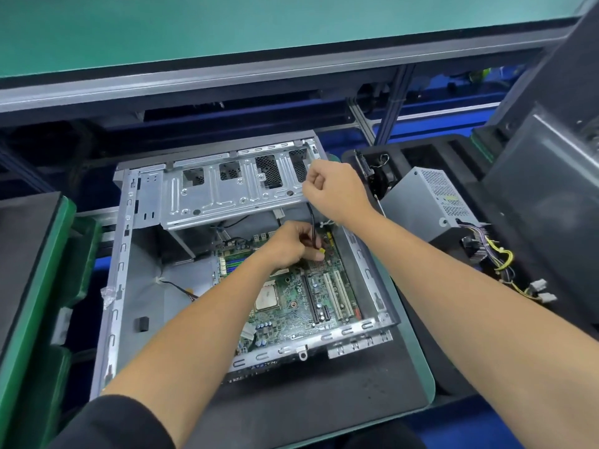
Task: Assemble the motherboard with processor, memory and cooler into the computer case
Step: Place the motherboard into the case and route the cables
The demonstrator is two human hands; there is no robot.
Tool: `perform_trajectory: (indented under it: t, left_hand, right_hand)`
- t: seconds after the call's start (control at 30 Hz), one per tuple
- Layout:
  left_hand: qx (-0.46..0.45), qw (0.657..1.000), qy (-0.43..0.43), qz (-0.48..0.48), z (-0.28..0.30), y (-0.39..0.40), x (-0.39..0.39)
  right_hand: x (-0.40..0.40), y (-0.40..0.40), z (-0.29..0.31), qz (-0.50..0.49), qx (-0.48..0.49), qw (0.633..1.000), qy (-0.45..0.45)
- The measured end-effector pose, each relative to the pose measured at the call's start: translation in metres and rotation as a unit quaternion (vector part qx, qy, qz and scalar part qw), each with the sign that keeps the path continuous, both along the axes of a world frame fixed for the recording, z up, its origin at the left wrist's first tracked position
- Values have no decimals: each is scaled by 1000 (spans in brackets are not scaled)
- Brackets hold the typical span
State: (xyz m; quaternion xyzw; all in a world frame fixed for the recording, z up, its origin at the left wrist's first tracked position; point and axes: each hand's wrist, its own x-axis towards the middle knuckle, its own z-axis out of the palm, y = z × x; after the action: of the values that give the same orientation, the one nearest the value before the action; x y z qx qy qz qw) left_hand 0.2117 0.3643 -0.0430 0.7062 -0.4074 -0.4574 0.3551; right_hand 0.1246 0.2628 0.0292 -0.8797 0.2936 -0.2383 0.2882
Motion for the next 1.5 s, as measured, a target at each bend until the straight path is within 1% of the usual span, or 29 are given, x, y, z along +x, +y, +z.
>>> perform_trajectory:
  t: [0.1, 0.27, 0.4, 0.5, 0.67, 1.0, 1.27, 1.37, 1.5]
  left_hand:
    - [-28, 999, 4, 30, -3, -4, -1]
    - [-42, 990, -95, 93, -7, -13, -11]
    - [-44, 986, -131, 87, -10, -17, -18]
    - [-43, 984, -139, 101, -12, -25, -21]
    - [-14, 978, -192, 74, -17, -29, -25]
    - [7, 978, -201, 53, -19, -33, -26]
    - [28, 986, -164, 12, -14, -31, -23]
    - [18, 984, -175, 21, -16, -29, -24]
    - [-13, 976, -213, 51, -19, -32, -26]
  right_hand:
    - [2, 0, 0, -7, -6, 1000, 4]
    - [3, -2, -2, -17, 3, 1000, -10]
    - [2, -2, -1, -21, 14, 1000, -16]
    - [1, -3, 0, -21, 19, 999, -15]
    - [1, -3, 0, -19, 25, 999, -14]
    - [1, -3, 0, -18, 35, 999, -21]
    - [2, -5, -2, -19, 32, 999, -12]
    - [2, -5, -2, -20, 33, 999, -13]
    - [2, -5, -2, -21, 39, 999, -14]
